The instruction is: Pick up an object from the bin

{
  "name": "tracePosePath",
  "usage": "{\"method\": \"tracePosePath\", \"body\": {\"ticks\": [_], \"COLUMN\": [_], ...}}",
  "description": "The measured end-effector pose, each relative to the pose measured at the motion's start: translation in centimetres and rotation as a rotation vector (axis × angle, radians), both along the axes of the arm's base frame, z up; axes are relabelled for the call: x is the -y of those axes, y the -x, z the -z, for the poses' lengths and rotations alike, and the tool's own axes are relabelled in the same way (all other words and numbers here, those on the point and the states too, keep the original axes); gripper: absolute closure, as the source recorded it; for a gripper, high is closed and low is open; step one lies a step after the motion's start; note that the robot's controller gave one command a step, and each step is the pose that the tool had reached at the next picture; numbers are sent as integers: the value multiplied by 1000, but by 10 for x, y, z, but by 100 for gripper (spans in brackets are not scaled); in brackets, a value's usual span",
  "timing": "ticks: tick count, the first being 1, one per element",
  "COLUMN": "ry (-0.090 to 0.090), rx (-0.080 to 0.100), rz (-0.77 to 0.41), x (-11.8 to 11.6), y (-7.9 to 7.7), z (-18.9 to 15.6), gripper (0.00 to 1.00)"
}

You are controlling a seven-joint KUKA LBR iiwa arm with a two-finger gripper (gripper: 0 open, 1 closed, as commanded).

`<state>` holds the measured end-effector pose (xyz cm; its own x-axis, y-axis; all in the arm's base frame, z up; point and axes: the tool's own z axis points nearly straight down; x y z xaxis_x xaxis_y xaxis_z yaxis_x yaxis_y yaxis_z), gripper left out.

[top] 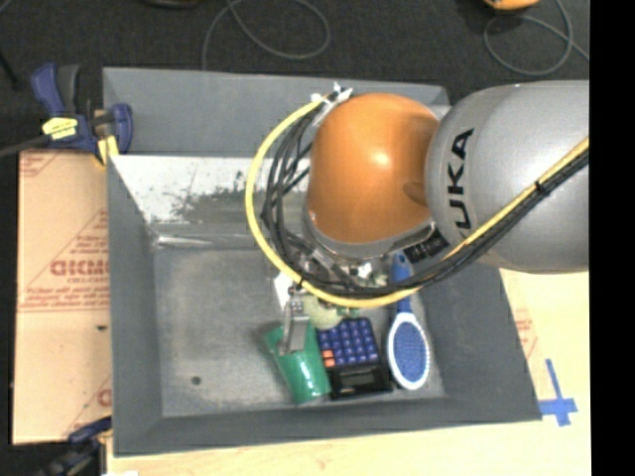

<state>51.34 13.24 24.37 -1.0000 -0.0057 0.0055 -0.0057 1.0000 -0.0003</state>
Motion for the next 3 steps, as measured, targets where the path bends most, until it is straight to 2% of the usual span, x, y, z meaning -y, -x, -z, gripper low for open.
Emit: {"method": "tracePosePath", "body": {"ticks": [1, 2, 3], "ry": [-2, -2, 0], "rx": [9, 13, 7], "rz": [5, 23, 332], "x": [1, 45, 57], "y": [-2, -4, -20], "z": [-5, 62, 88], "gripper": [0, 0, 0]}}
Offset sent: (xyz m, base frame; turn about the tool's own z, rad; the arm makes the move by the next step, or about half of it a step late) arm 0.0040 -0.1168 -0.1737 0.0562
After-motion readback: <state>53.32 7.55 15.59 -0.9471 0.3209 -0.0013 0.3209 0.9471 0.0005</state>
